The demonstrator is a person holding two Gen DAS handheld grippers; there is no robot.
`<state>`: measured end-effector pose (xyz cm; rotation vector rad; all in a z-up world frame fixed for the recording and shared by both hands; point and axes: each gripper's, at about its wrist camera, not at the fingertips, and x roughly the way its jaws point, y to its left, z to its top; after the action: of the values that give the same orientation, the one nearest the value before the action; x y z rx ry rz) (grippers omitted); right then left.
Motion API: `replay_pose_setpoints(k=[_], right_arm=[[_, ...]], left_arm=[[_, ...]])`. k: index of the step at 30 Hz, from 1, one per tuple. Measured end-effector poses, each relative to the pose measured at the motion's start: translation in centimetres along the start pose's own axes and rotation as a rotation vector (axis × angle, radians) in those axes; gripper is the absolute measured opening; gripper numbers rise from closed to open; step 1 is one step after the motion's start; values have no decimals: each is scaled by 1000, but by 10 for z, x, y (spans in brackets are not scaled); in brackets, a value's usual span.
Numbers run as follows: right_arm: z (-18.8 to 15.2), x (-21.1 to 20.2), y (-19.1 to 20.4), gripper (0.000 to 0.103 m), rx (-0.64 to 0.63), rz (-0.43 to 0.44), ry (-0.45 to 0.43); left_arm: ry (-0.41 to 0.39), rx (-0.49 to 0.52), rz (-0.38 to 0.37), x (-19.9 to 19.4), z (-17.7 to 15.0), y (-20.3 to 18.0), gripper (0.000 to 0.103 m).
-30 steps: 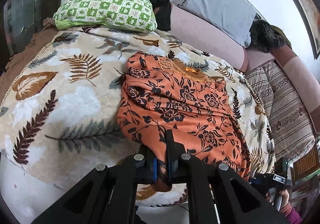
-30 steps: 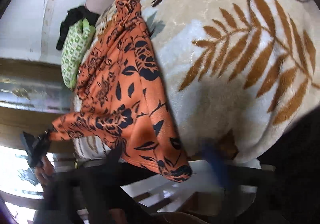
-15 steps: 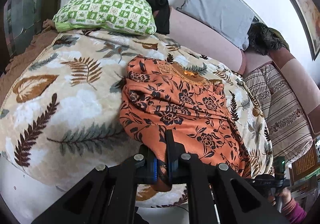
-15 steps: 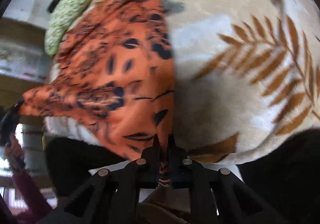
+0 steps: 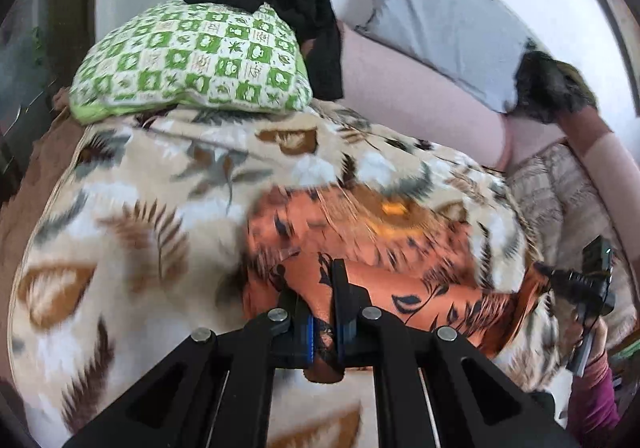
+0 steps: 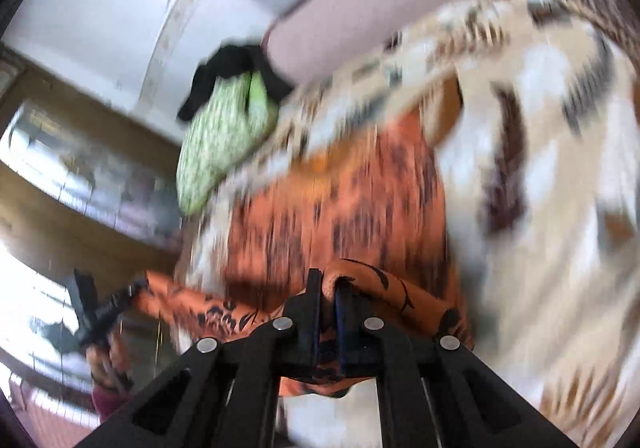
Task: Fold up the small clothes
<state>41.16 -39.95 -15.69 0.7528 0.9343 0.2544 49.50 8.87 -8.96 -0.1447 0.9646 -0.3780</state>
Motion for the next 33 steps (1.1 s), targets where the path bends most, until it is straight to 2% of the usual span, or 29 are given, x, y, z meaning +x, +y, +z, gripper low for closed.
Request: replay_pose_setpoints(k=[2,4,6,8,9,11,12,13,15,17,19,20,21,22,23,24,28,31,33], right_arm=[[42,18,-10,6,25,-41,-52],[73,49,-24,9,73,-64,-60],[94,83,-47,10,130,-57,-87],[102,103,-69,10,192,-32,-108],[105,112,-83,10,229,-20,-130],[105,113,-96,10,256,-26,-174],[103,106,-99,10,245,-34,-222],[105,98,-99,10,221,-34,-249],[103,87,-92,10,161,-61,-284],[94,66,-81,10,101,-81,-319],[84,47,-61,10,31,-102,-347],[78,42,-52,10,-3,-103,-341],[70,44,-36,10,-54,-101,-302],[61,51,-23,10,-94,-102,-241],[54,60,-13,10,-121,-103,-186],[39,80,6,10,-169,-100,-79],[-21,145,59,10,-318,-62,171],[-52,187,85,10,-373,-57,251],[-60,212,99,10,-402,-62,267]], left_arm=[[25,-26,42,46,29,8,8],[88,-70,74,98,42,23,9],[151,-135,122,143,39,43,9],[174,-194,108,171,31,59,9],[159,-212,95,174,29,63,9],[76,-249,35,166,25,68,9],[31,-260,6,158,24,69,9],[-43,-287,-46,144,24,71,9],[-142,-352,-130,123,24,73,9],[-179,-397,-103,109,22,69,9],[-223,-369,-51,95,15,49,13],[-246,-353,-39,92,12,41,30],[-263,-344,-17,89,7,33,63],[-265,-349,8,88,5,30,79],[-279,-368,54,85,-1,27,84],[-297,-384,73,80,-7,26,84],[-355,-432,50,68,-34,33,84],[-397,-488,72,66,-57,44,84],[-358,-523,84,68,-58,55,84]])
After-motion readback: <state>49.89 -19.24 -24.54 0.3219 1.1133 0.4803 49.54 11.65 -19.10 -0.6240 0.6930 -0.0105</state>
